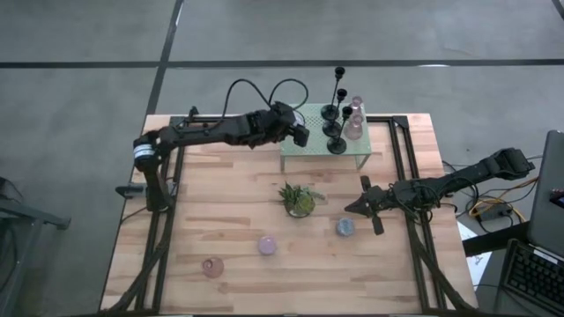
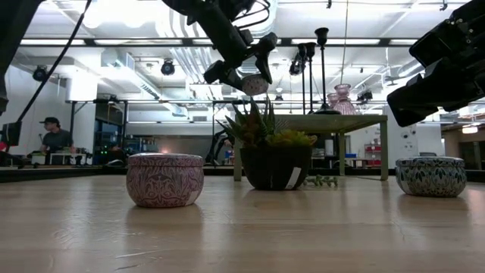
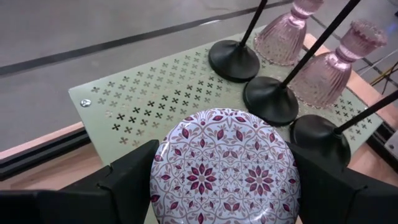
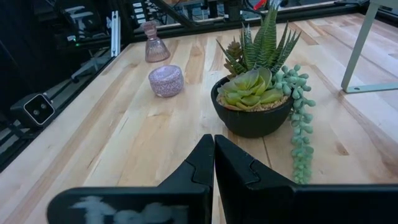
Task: Pick & Place candle stick holders
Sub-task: Put the middle white scented candle on the shelf
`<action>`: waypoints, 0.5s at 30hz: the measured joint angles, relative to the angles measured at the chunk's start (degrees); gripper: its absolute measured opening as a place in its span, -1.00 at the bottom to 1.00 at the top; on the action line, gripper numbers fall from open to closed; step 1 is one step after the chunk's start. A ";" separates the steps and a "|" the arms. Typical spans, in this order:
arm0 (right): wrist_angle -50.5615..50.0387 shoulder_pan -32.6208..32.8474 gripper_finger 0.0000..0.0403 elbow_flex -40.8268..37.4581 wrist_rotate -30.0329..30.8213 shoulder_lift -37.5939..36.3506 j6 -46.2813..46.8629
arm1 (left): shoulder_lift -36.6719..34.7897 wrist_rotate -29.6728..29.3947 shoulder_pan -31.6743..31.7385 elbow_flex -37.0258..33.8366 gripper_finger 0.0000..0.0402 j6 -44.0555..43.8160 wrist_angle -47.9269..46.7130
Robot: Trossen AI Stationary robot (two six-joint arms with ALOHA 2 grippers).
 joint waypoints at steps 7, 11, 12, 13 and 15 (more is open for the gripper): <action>0.01 0.02 -0.96 -0.01 0.00 -0.01 0.00 | 0.00 0.40 0.94 1.80 0.54 2.43 -0.09; 0.02 0.00 -0.96 -0.01 0.00 -0.01 0.00 | -0.02 0.43 1.60 2.92 0.54 3.32 -1.44; 0.01 0.02 -0.96 0.00 -0.01 -0.01 0.00 | -0.02 0.44 1.72 3.06 0.54 3.31 -1.86; 0.00 0.02 -0.96 -0.01 0.00 -0.01 0.00 | -0.02 0.44 1.86 3.10 0.54 3.32 -1.96; 0.00 0.01 -0.96 -0.01 0.00 -0.01 0.00 | -0.02 0.44 2.18 3.41 0.54 3.38 -2.18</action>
